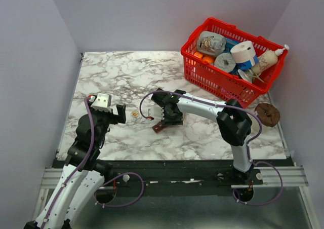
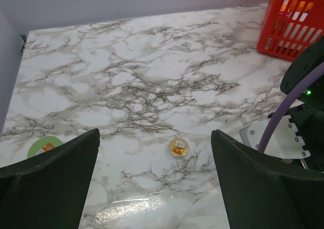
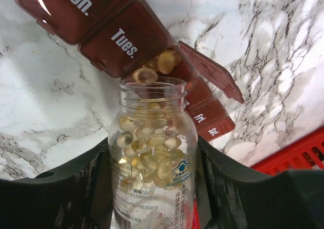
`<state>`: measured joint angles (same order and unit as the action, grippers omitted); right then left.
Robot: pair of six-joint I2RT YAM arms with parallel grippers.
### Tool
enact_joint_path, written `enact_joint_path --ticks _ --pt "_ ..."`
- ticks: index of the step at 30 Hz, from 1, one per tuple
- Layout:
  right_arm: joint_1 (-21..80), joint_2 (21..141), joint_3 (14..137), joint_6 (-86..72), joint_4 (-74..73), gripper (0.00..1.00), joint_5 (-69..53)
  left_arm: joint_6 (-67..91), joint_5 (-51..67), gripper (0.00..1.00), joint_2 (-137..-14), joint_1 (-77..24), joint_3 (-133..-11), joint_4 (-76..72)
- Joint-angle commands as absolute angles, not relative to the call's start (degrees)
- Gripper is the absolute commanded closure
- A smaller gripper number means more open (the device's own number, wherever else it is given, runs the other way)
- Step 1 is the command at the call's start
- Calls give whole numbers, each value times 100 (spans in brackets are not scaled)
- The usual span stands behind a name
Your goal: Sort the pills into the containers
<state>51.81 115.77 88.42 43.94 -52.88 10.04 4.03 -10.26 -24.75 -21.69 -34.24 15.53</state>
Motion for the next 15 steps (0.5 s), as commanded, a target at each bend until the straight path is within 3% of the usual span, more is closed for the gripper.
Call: enact_joint_path --ticks 1,15 --pt "5186 11312 8772 4307 -5124 91 861 334 -1011 1 -2478 -2127 -3366 1468" --pt "5133 11294 8596 4245 -5045 91 818 325 -1011 1 -2470 -2127 -3366 1468"
